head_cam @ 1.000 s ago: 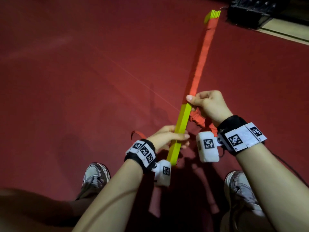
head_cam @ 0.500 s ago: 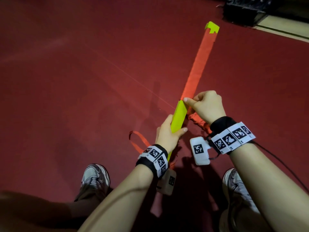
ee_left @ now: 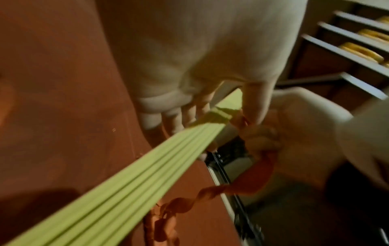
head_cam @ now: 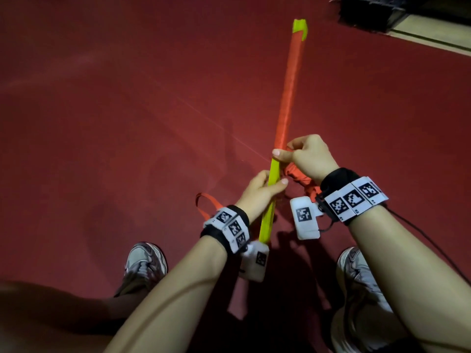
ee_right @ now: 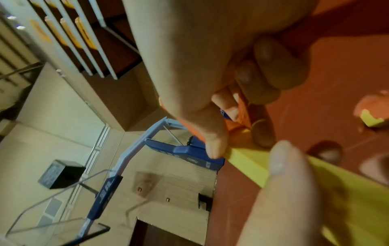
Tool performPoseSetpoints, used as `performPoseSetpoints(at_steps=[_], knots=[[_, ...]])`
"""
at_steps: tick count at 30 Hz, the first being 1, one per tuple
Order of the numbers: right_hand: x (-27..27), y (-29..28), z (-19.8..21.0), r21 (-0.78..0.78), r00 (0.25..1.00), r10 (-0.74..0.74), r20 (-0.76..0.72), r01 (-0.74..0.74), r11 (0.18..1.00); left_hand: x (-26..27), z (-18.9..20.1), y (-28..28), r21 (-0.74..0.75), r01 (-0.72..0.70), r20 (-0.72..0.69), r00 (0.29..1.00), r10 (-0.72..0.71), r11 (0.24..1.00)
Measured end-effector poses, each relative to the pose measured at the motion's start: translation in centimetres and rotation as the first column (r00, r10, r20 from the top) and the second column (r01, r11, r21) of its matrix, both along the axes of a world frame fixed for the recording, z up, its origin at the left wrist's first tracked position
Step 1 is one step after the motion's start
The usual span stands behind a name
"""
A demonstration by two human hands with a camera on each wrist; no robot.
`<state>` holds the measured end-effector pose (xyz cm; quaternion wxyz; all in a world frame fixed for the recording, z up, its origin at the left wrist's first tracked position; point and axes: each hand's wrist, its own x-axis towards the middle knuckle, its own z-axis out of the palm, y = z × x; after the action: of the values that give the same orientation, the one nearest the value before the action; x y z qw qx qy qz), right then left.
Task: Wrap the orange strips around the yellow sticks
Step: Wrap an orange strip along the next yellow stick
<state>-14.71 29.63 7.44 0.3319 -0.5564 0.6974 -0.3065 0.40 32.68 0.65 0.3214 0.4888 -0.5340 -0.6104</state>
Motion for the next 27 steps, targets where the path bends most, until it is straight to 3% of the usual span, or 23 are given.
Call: performPoseSetpoints(at_steps=[3,5,8,12,16,18,21,25,27], knots=[[0.6,0.4,-0.6,0.068,0.983,0.08,0.167,-0.092,0.993,1.3,-0.1,-0.1,0.226,0.056,-0.261,0.965,0.005,0.972],[1.1,1.0,-0.3,0.082,0.949,0.13,0.287,-0.159,0.984,2.0,-0.5,0.0,0.27,0.123,-0.313,0.949,-0.034,0.955],[1.5,1.5,-0.1,0.085,0.901,0.137,0.411,-0.187,0.979,2.0,-0.9,0.5,0.234,0.099,-0.247,0.968,-0.039,0.967],[1.1,1.1,-0.7,0.067,0.913,0.044,0.405,-0.078,0.995,1.8,-1.4,0.5,0.076,-0.152,-0.163,0.973,0.162,0.985],[1.0,0.8,-0.8,0.039,0.978,0.095,0.186,-0.104,0.994,1.6,-1.4,0.3,-0.012,-0.319,-0.011,0.948,0.319,0.948],[1.5,1.0,-0.6,0.002,0.989,0.124,0.076,-0.124,0.992,1.3,-1.2,0.0,-0.137,-0.339,0.167,0.918,0.359,0.931],[2.2,1.1,-0.3,-0.043,0.994,0.111,0.023,-0.11,0.993,1.1,-0.4,-0.4,-0.335,-0.23,0.505,0.775,0.38,0.914],[3.1,1.0,-1.5,-0.081,1.0,-0.014,-0.025,0.011,0.997,1.2,0.6,-0.1,-0.418,-0.057,0.658,0.669,0.345,0.907],[3.0,0.9,-2.1,-0.101,0.996,-0.081,-0.038,0.077,0.992,1.2,0.9,0.1,-0.456,0.037,0.657,0.688,0.308,0.889]])
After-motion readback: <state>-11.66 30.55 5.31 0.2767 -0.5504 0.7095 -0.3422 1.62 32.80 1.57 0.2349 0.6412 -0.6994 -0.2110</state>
